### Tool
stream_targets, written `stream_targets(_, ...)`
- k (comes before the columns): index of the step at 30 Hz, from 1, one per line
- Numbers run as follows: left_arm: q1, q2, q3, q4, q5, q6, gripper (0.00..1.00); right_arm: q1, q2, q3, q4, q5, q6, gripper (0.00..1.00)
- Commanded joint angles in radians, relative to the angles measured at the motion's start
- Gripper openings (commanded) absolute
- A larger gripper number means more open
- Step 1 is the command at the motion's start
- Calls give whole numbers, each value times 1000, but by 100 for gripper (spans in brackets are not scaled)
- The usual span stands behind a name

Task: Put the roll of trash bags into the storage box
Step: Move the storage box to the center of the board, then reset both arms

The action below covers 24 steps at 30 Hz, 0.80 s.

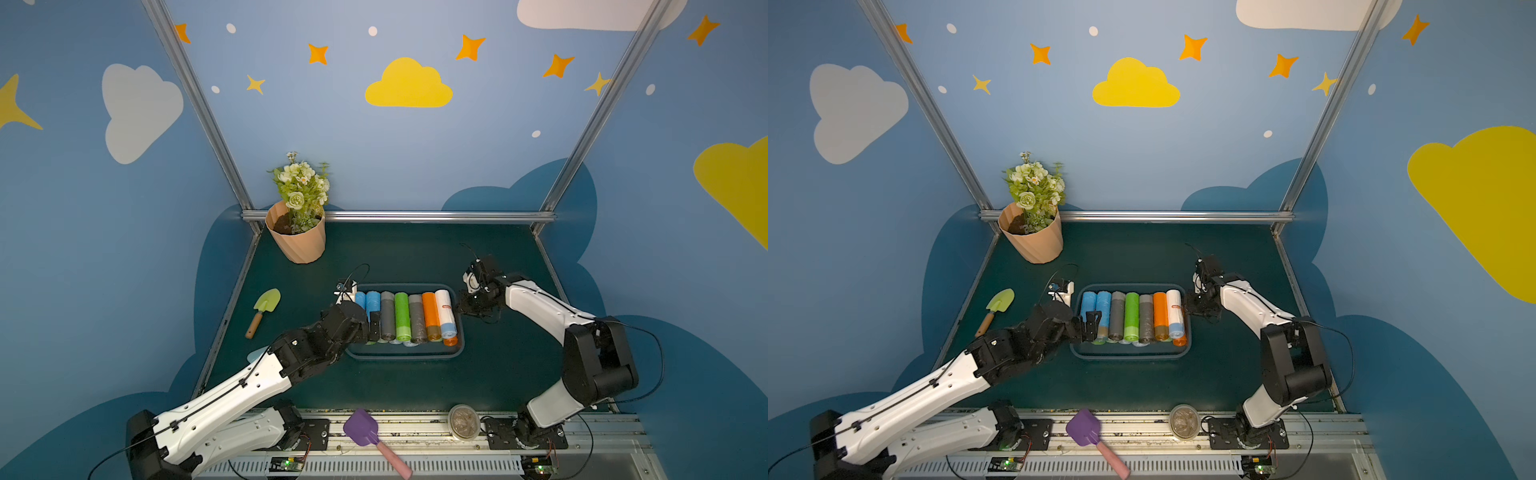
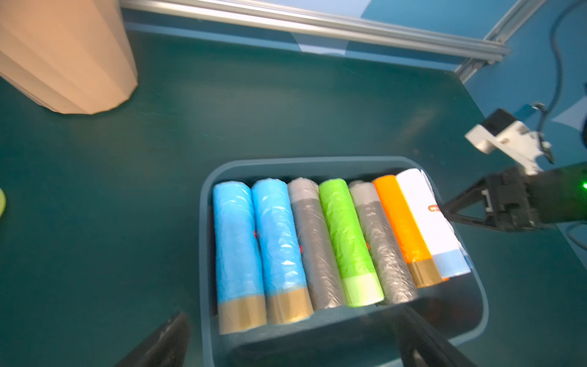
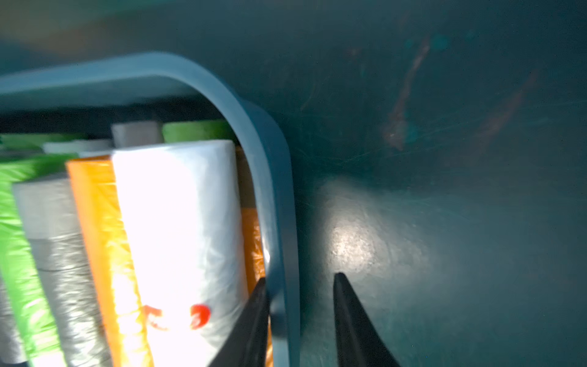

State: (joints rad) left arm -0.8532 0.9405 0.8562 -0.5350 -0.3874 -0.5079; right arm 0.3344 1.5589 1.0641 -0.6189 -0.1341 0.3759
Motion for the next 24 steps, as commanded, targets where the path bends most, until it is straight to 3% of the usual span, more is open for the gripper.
stream_targets(1,42,-23,19,-30,-32,34,100,-30,-86,16,-49,81,-16,39)
stream_targets(8,146,-4,28,-42,-129,113,100,-69,-268,-34,-79,116,-7,56)
stream_targets(14,244,-10,-51,13,-322,79,100,-212,-484,-196,6,176,44,96)
stream_targets(19,321,-29,-200,173,-444,88,100,-382,-540,-369,186,121,111,97)
stream_targets(22,367,-22,-294,306,-505,141,100,-391,-520,-447,305,192,74,96)
stream_targets(24,429,-8,-348,371,-467,131,100,-381,-517,-494,402,260,43,97)
